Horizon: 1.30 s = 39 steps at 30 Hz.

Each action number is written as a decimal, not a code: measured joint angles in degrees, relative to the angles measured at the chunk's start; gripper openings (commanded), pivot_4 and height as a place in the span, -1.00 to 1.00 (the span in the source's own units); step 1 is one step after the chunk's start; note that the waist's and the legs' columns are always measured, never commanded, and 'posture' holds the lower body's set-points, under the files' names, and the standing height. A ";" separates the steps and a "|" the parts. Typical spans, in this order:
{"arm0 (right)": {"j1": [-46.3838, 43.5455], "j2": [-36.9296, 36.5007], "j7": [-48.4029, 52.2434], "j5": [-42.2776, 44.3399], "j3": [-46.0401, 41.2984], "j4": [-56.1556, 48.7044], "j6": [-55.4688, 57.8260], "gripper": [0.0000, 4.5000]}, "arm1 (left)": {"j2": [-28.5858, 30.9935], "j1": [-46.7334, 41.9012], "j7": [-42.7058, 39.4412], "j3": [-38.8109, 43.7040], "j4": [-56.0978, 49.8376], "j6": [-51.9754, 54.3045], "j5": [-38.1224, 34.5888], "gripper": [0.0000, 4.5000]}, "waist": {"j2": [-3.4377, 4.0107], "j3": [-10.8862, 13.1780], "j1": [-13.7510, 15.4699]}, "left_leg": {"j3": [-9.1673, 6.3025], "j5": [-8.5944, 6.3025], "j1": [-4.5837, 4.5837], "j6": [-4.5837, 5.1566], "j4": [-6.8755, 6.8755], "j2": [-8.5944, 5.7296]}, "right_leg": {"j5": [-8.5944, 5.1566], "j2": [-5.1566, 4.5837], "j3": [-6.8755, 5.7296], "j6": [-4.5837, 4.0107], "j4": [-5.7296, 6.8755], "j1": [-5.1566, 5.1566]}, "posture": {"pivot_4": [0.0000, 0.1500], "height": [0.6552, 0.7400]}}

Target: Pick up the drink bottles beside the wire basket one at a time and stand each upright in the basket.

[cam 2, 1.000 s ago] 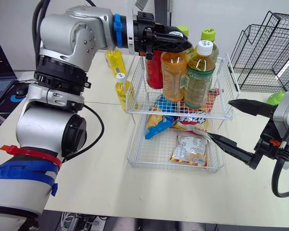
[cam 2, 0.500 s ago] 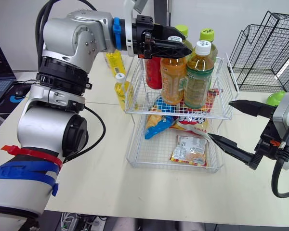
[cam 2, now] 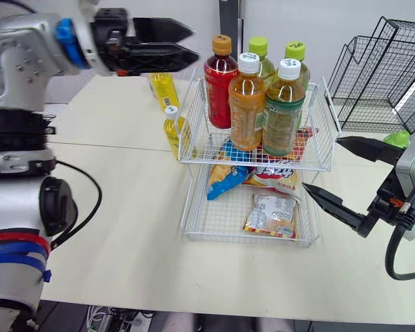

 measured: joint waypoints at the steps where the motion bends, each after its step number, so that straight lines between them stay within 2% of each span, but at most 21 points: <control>1: -0.10 0.00 -0.02 0.00 0.29 0.01 -0.16 1.00 | 1.04 1.33 1.74 1.39 -0.39 -0.10 0.03 0.99 | 0.00 0.00 0.09 | -0.02 0.00 0.02 0.00 0.01 0.00 | 0.00 0.00 -0.02 0.00 0.00 0.04 | 1.00 0.87; 9: -4.08 -0.92 -1.77 0.15 4.50 1.44 -0.87 1.00 | 3.60 13.02 10.51 5.09 -1.61 -10.35 2.86 0.99 | -0.07 -0.04 0.40 | -0.02 0.00 0.13 0.00 0.06 -0.02 | 0.01 -0.06 -0.05 -0.02 0.00 0.17 | 1.00 0.87; 20: -6.70 0.26 -5.67 2.41 8.57 -1.14 -3.31 1.00 | 3.18 16.94 17.51 5.17 10.10 -22.63 7.08 0.99 | -0.07 -0.04 0.30 | 0.01 0.00 0.13 0.00 0.03 0.00 | 0.02 -0.04 -0.02 -0.02 0.01 0.14 | 1.00 0.87; 25: -7.62 0.26 -10.40 4.74 12.79 -4.57 -4.60 1.00 | -0.34 20.13 20.86 6.34 10.99 -23.56 7.18 0.99 | -0.08 -0.04 0.34 | 0.00 0.00 0.12 0.00 0.05 -0.01 | 0.02 -0.06 -0.03 -0.02 0.01 0.14 | 1.00 0.87; 30: -7.55 0.08 -12.27 6.58 13.31 -5.62 -5.45 1.00 | -7.18 23.97 27.22 7.06 6.43 -21.65 6.85 0.99 | -0.17 -0.09 0.64 | -0.01 0.00 0.10 0.00 0.06 -0.03 | 0.02 -0.10 -0.05 -0.02 0.00 0.16 | 1.00 0.87; 39: -6.88 -2.59 -13.30 10.01 13.27 -5.64 -5.68 1.00 | -13.82 23.89 37.00 5.84 2.37 -19.68 8.29 0.99 | -0.18 -0.11 0.31 | 0.00 0.00 0.14 0.00 0.05 -0.02 | 0.02 -0.05 -0.02 -0.02 0.02 0.17 | 1.00 0.87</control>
